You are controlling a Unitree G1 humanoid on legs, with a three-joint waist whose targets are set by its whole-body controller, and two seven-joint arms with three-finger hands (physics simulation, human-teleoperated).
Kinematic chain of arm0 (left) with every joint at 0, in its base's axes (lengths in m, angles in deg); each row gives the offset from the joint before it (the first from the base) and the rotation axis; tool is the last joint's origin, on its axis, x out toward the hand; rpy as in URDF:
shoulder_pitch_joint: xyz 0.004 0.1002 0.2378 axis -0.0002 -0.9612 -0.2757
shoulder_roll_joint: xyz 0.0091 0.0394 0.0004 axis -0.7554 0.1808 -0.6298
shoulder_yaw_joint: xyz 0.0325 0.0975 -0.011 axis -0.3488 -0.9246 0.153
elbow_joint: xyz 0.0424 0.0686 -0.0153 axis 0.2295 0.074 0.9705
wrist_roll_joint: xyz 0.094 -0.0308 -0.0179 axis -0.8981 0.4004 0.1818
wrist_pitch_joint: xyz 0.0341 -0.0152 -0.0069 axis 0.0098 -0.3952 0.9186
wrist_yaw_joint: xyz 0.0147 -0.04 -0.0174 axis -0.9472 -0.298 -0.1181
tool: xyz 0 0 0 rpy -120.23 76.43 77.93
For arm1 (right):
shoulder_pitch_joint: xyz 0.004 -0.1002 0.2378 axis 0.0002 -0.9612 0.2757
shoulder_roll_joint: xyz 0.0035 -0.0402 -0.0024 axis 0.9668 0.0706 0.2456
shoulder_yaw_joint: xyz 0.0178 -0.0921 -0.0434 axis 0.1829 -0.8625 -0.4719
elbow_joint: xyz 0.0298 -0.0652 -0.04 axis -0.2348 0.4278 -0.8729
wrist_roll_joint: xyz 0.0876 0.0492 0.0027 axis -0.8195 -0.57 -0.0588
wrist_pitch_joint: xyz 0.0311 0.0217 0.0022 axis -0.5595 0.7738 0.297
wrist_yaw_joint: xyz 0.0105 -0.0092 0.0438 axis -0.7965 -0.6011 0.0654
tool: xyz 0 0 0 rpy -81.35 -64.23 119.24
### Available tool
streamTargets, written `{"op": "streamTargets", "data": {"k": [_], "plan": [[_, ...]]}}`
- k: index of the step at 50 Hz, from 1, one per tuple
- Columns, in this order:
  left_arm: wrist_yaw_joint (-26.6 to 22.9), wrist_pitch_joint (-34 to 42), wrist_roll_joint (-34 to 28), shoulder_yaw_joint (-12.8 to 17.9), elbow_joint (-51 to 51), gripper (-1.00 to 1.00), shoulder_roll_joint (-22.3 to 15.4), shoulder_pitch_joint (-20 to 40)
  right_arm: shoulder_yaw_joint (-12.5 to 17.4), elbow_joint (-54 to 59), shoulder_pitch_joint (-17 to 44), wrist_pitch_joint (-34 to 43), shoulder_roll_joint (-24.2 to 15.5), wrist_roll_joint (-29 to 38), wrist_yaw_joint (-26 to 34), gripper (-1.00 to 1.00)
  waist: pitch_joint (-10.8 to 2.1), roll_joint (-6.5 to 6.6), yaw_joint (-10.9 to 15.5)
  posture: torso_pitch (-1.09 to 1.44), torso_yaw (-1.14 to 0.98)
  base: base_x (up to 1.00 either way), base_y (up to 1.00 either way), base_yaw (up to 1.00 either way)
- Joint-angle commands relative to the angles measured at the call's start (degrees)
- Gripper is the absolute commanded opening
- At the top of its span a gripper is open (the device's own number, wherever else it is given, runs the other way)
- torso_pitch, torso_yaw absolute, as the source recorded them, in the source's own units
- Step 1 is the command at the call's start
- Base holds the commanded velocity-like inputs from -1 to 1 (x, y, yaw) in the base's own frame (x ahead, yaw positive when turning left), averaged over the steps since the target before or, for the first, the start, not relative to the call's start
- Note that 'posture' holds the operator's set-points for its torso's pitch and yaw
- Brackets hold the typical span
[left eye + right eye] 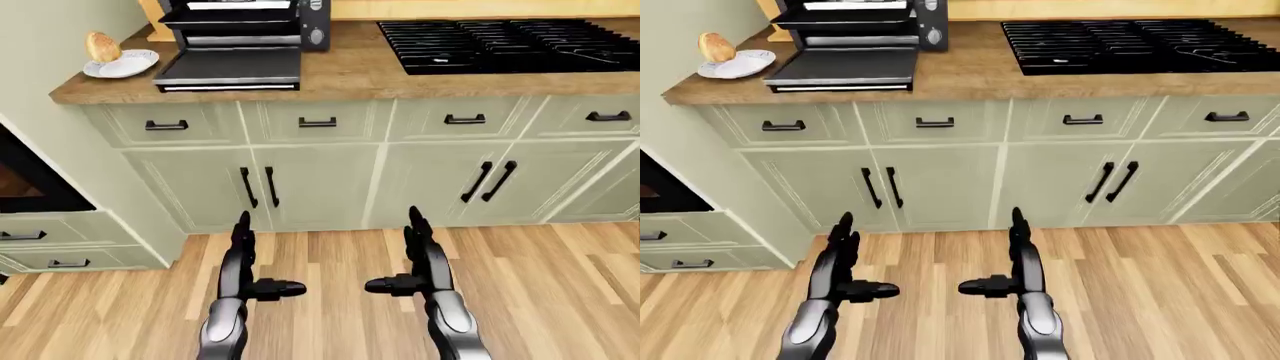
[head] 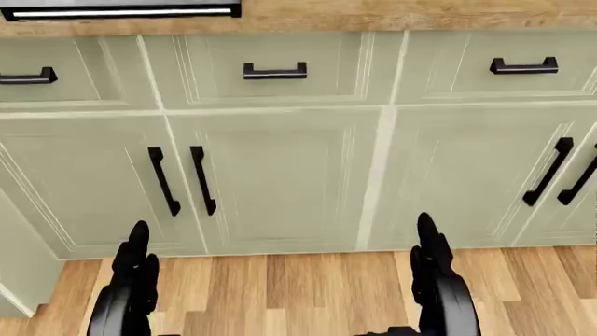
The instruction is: Place the bread on the tray of the toaster oven.
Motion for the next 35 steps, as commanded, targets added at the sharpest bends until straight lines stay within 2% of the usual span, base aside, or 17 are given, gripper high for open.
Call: {"op": "streamTargets", "data": {"k": [1, 3, 4, 5, 7, 8, 11, 13, 14, 16, 17, 19, 27, 28, 31, 33, 35], "plan": [[-0.16, -1.59, -1.31, -0.46, -7.13, 1.0, -0.74, 1.25, -0.54, -10.46, 1.01, 1.24, -0.13, -0.51, 0.34, 1.0, -0.05, -0.45, -0.12, 0.0, 0.0, 0.0, 0.0, 0.0], [-0.36, -0.93, -1.78, -0.4, -7.96, 1.0, -0.59, 1.37, -0.24, -10.67, 0.45, 0.01, -0.17, -0.5, 0.46, 1.0, -3.58, -0.1, 0.46, 0.0, 0.0, 0.0, 0.0, 0.0], [-0.21, -0.6, -2.02, -0.22, -8.13, 1.0, -0.59, 1.75, -0.21, -14.03, 0.17, 2.93, -0.26, -0.72, 0.54, 1.0, -2.49, 0.03, 0.23, 0.0, 0.0, 0.0, 0.0, 0.0], [-0.11, -0.51, -2.2, -0.17, -7.5, 1.0, -0.54, 2.26, 0.04, -11.92, 0.25, 0.22, -0.14, -0.82, 0.72, 1.0, -1.15, -0.44, 0.45, 0.0, 0.0, 0.0, 0.0, 0.0], [-0.31, 1.44, -1.92, -0.52, -9.49, 1.0, -0.19, 3.01, 0.44, -13.02, 0.04, 0.79, -0.25, -0.97, 0.64, 1.0, -3.9, -0.41, 0.47, 0.0, 0.0, 0.0, 0.0, 0.0], [-0.31, 2.11, -2.17, -0.65, -10.33, 1.0, -0.29, 3.06, 0.45, -13.35, -0.01, 0.99, -0.25, -1.01, 0.72, 1.0, -4.3, -0.42, 0.5, 0.0, 0.0, 0.0, 0.0, 0.0], [-0.28, 5.1, -2.84, -0.42, -13.82, 1.0, -0.63, 3.45, 0.35, -19.33, 0.23, 6.27, -0.36, -1.11, 0.6, 1.0, -4.57, -0.44, 0.57, 0.0, 0.0, 0.0, 0.0, 0.0], [-1.16, 13.3, -3.91, -0.35, -24.21, 1.0, -1.45, 4.12, 0.09, -22.46, -0.14, 6.46, -0.11, -1.16, 0.62, 1.0, -4.69, -0.32, 0.5, 0.0, 0.0, 0.0, 0.0, 0.0], [-1.3, 14.22, -4.32, -0.21, -25.3, 1.0, -1.42, 4.29, 0.09, -25.89, 0.61, 10.34, -0.24, -1.16, 0.27, 1.0, -4.78, -0.23, 0.4, 0.0, 0.0, 0.0, 0.0, 0.0], [-1.97, 17.66, -4.77, 0.09, -29.66, 1.0, -1.59, 4.77, -0.24, -27.79, -0.05, 10.15, -0.21, -0.71, 0.5, 1.0, -4.82, -0.26, 0.39, 0.0, 0.0, 0.0, 0.0, 0.0], [-2.2, 19.2, -4.67, 0.37, -31.42, 1.0, -1.51, 5.12, 0.02, -33.33, 1.05, 16.01, -0.44, -1.01, 0.21, 1.0, -4.8, -0.23, 0.42, 0.0, 0.0, 0.0, 0.0, 0.0], [-2.86, 23.92, -5.29, 1.05, -36.3, 1.0, -2.24, 6.86, 0.4, -37.3, 1.39, 17.78, -0.6, -0.95, 0.4, 1.0, -5.06, -0.22, 0.51, 0.0, 0.0, 0.0, 0.0, 0.0], [-4.17, 33.11, -7.38, 2.17, -45.65, 1.0, -3.32, 11.12, 0.59, -50.44, 4.67, 28.95, -0.73, -1.24, -0.81, 1.0, -5.2, -0.15, 0.53, 0.0, 0.0, 0.0, 0.0, 0.0], [-4.22, 34.12, -7.74, 2.26, -46.36, 1.0, -3.55, 12.0, 0.52, -51.74, 5.01, 30.04, -0.97, -0.93, -0.82, 1.0, -5.96, 0.3, 0.44, 0.0, 0.0, 0.0, 0.13, 0.0], [-4.6, 36.33, -8.23, 2.25, -48.07, 1.0, -3.85, 13.54, 0.84, -54.18, 5.78, 32.18, -1.05, -0.98, -0.8, 1.0, -4.39, -0.48, 0.12, 0.0, 0.0, 0.0, 0.35, 0.0], [-4.65, 37.1, -8.28, 2.5, -48.2, 1.0, -4.03, 14.61, 0.84, -55.48, 6.15, 33.53, -0.95, -1.16, -0.96, 1.0, -3.68, -2.85, -0.01, 0.0, 0.0, 0.09, 0.72, 0.0], [-4.86, 37.24, -8.29, 2.39, -49.17, 1.0, -3.93, 14.04, 0.76, -56.44, 6.42, 34.44, -1.02, -1.23, -1.0, 1.0, -4.15, -2.96, -0.31, 0.0, 0.0, 0.08, 0.73, 0.0]]}}
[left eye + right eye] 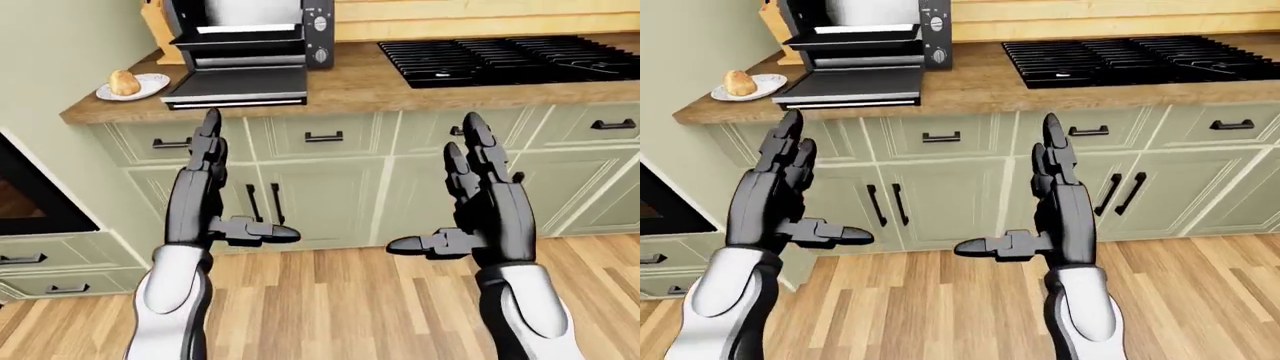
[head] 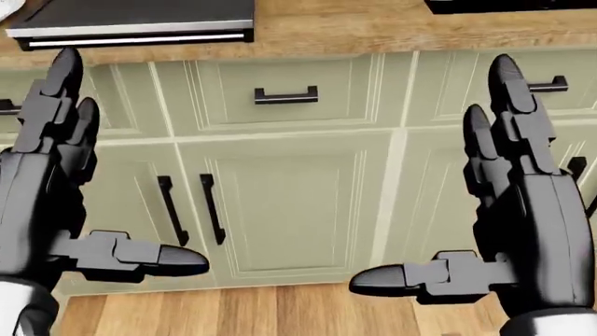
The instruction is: Place the bread on the tray of the toaster oven.
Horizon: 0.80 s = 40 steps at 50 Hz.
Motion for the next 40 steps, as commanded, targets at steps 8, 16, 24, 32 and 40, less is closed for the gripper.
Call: {"op": "streamTargets", "data": {"k": [8, 16, 24, 32, 40], "plan": [[-0.54, 3.32, -0.08, 2.95, -6.7, 1.0, -1.57, 2.52, 1.71, -8.54, 5.71, 7.62, -1.31, -1.69, -0.3, 1.0, 0.02, 5.81, -0.73, 0.0, 0.0, 0.08, 0.73, 0.0], [-1.1, 4.57, -0.92, 2.62, -8.3, 1.0, -2.06, 2.37, 1.26, -10.72, 7.4, 9.94, -1.98, -2.13, -1.31, 1.0, 0.54, 5.35, 0.28, 0.0, 0.0, 0.08, 0.58, 0.0], [-1.75, 7.72, -1.63, 4.08, -10.57, 1.0, -3.45, 4.67, -0.61, -10.73, 10.06, 10.15, -5.51, -5.08, -5.55, 1.0, 0.79, 4.12, 0.56, 0.0, 0.0, 0.1, 0.32, 0.0], [-1.97, 6.83, -2.65, 2.86, -8.99, 1.0, -3.37, 4.99, -1.83, -10.73, 10.64, 11.06, -5.48, -3.82, -5.1, 1.0, 0.8, 5.1, 0.76, 0.0, 0.0, 0.12, 0.16, 0.0], [-2.45, 7.08, -3.39, 2.63, -9.47, 1.0, -3.29, 5.12, -2.12, -10.73, 10.68, 10.72, -5.19, -3.63, -4.98, 1.0, 1.03, 5.66, 0.86, 0.0, 0.0, 0.11, 0.0, 0.0]]}}
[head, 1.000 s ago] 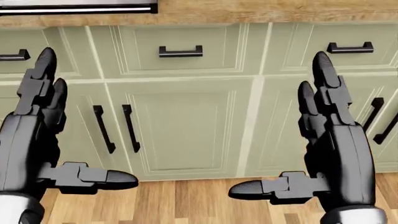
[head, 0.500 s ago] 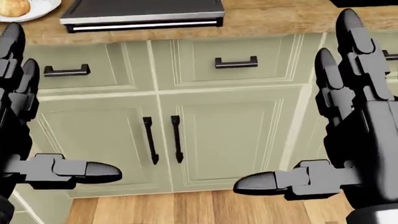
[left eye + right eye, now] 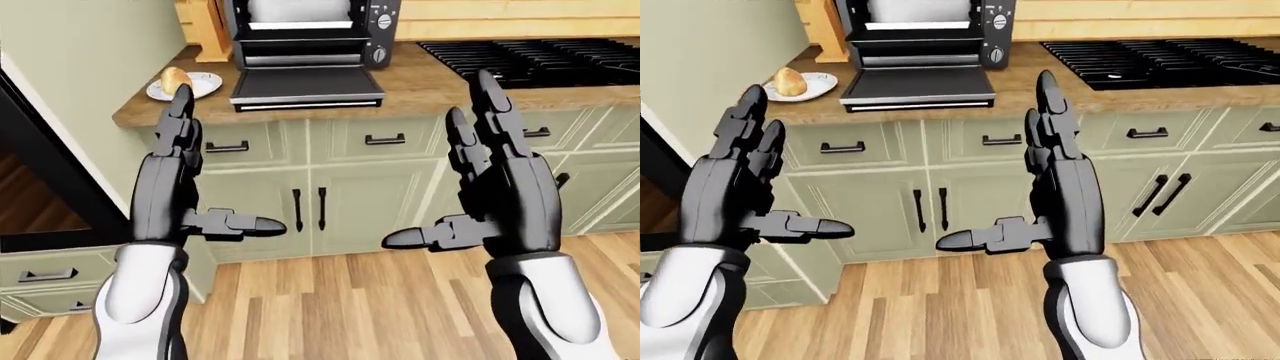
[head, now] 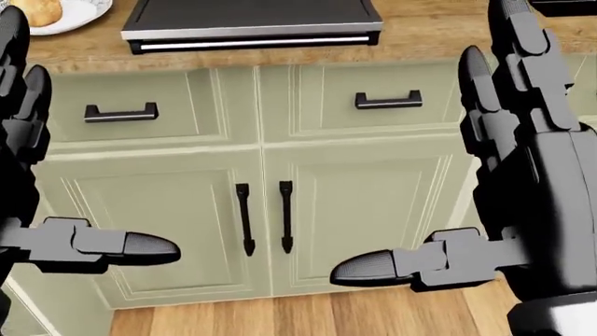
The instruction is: Place the bread on the tray of the toaster oven.
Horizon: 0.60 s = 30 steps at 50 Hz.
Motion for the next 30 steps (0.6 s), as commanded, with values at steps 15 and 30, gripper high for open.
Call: {"op": "streamTargets", "data": {"k": [15, 30], "plan": [[-0.55, -3.43, -1.79, -0.81, -0.29, 1.0, 0.67, -0.45, -0.01, -1.11, -0.8, -3.25, 0.89, 1.86, 1.71, 1.0, 0.22, -2.46, -1.73, 0.0, 0.0, 0.27, 0.0, 0.0], [-1.18, -3.94, -3.05, -1.19, -0.06, 1.0, 0.94, -0.73, 0.35, -1.11, -1.73, -3.9, 2.2, 3.41, 3.29, 1.0, -0.58, -6.27, 1.82, 0.0, 0.0, 0.4, 0.0, 0.0]]}}
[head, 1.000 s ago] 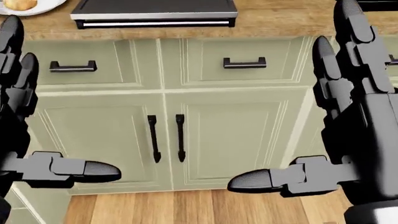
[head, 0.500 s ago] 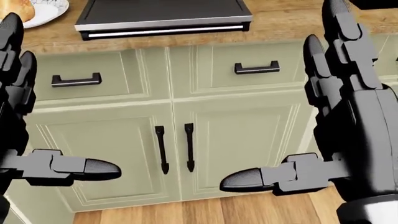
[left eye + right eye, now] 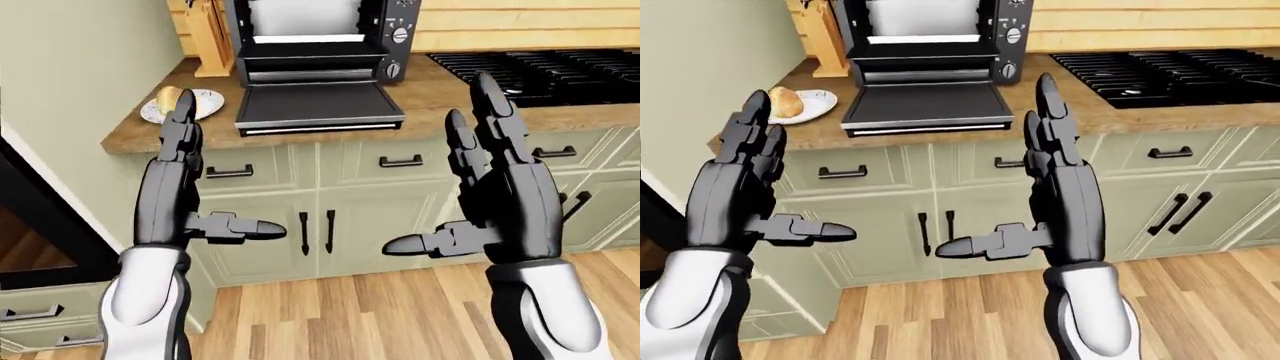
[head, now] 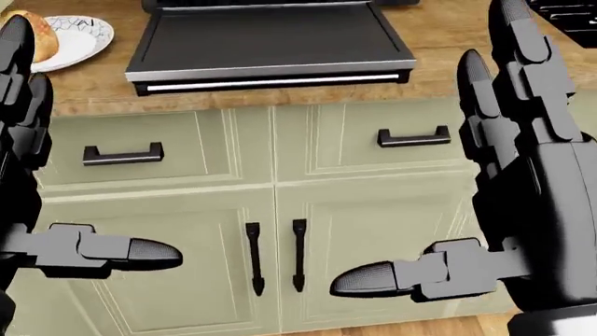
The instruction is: Place the bread on the tray of the toaster oven.
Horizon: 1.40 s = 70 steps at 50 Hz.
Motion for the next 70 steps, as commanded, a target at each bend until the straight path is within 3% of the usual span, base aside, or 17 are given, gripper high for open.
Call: {"op": "streamTargets", "data": {"k": [1, 2, 4, 10, 14, 22, 27, 28, 30, 32, 37, 41, 44, 46, 57, 64, 70], "plan": [[-0.08, -1.44, -0.06, -0.44, -0.99, 1.0, 0.05, 0.92, 0.54, -0.65, 0.76, -1.02, -0.22, 0.35, -0.31, 1.0, -1.49, -2.25, -0.55, 0.0, 0.0, 0.39, 0.0, 0.0], [-0.14, -1.43, -0.12, -0.5, -0.99, 1.0, 0.08, 0.92, 0.51, -0.65, 0.77, -1.05, -0.19, 0.33, -0.32, 1.0, -0.45, 0.67, -1.21, 0.0, 0.0, 0.4, 0.0, 0.0], [-0.36, -1.48, -0.11, -0.37, -1.2, 1.0, 0.13, 0.63, 0.32, -0.65, 0.73, -1.08, -0.35, 0.57, -0.18, 1.0, -0.33, -0.17, -1.58, 0.0, 0.0, 0.4, 0.0, 0.0], [-0.47, -1.31, -0.25, 0.0, -1.44, 1.0, -0.02, 0.79, 0.32, -0.65, 0.8, -1.04, -0.49, 0.6, -0.2, 1.0, 0.15, 3.41, -2.41, 0.0, 0.0, 0.4, 0.0, 0.0], [-0.45, -1.57, -0.39, -0.13, -1.1, 1.0, -0.02, 0.87, 0.17, -0.65, 0.78, -1.07, -0.05, 1.47, 0.33, 1.0, -1.59, 8.9, -3.14, 0.0, 0.0, 0.37, 0.0, 0.0], [-0.64, -1.52, -0.55, 0.06, -1.23, 1.0, -0.09, 0.92, 0.07, -0.65, 1.13, -1.09, -0.03, 1.75, 0.67, 1.0, -0.35, 6.28, -1.75, 0.0, 0.0, 0.2, 0.0, 0.0], [-0.78, -0.88, -0.59, 0.2, -1.5, 1.0, -0.32, 1.39, 0.06, -0.65, 1.44, -0.95, -0.18, 2.06, 1.01, 1.0, -0.9, 0.92, -1.18, 0.0, 0.0, 0.0, 0.0, 0.0], [-0.78, -0.9, -0.57, 0.23, -1.44, 1.0, -0.34, 1.44, -0.06, -0.65, 1.58, -0.87, -0.22, 2.14, 1.05, 1.0, -0.79, 2.83, -0.92, 0.0, 0.0, 0.0, 0.01, 0.0], [-0.71, -0.99, -0.53, 0.3, -1.21, 1.0, -0.37, 1.59, -0.22, -0.65, 1.73, -0.77, -0.18, 2.46, 1.17, 1.0, -2.7, 3.03, -1.41, 0.0, 0.0, 0.0, 0.05, 0.0], [-0.59, -1.5, -0.59, 0.0, -0.92, 1.0, -0.26, 1.24, -0.52, -0.65, 1.26, -1.05, 0.05, 2.91, 1.46, 1.0, -1.47, 1.39, -1.78, 0.0, 0.0, 0.0, 0.14, 0.0], [-0.7, -1.68, -0.77, 0.06, -1.14, 1.0, -0.21, 0.81, -0.34, -0.65, 0.85, -1.4, 0.51, 3.55, 2.13, 1.0, -1.62, 2.13, -2.45, 0.0, 0.0, 0.0, 0.25, 0.0], [-0.86, -1.52, -0.94, 0.09, -1.25, 1.0, -0.3, 0.86, -0.04, -0.65, 0.67, -1.54, 0.77, 3.51, 2.28, 1.0, -1.05, 5.37, -2.64, 0.0, 0.0, 0.0, 0.27, 0.0], [-0.8, -1.65, -0.98, -0.1, -1.2, 1.0, -0.08, 0.78, -0.13, -0.65, 0.3, -1.79, 0.97, 3.66, 2.44, 1.0, -3.01, 9.75, -2.94, 0.0, 0.0, 0.0, 0.27, 0.0], [-0.82, -1.85, -1.06, -0.15, -1.07, 1.0, -0.03, 0.65, -0.13, -0.65, 0.0, -2.02, 0.89, 3.74, 2.48, 1.0, -1.33, 8.25, -2.61, 0.0, 0.0, 0.0, 0.28, 0.0], [-1.21, -1.95, -1.64, -0.21, -1.01, 1.0, -0.07, 0.68, -0.05, -0.65, 0.31, -1.76, 0.91, 3.5, 2.27, 1.0, -1.45, 1.15, -1.13, 0.0, 0.0, 0.0, 0.15, 0.0], [-1.39, -1.74, -1.86, -0.46, -0.99, 1.0, -0.06, 0.93, -0.26, -0.65, 1.1, -1.08, 1.1, 4.23, 2.72, 1.0, -1.79, 4.29, -1.83, 0.0, 0.0, 0.0, 0.08, 0.0], [-1.76, -1.58, -2.13, -0.6, -1.71, 1.0, 0.06, 0.29, 0.15, -0.65, 0.25, -1.86, 1.64, 3.8, 2.69, 1.0, -1.55, 3.44, -2.26, 0.0, 0.0, 0.0, 0.2, 0.0]]}}
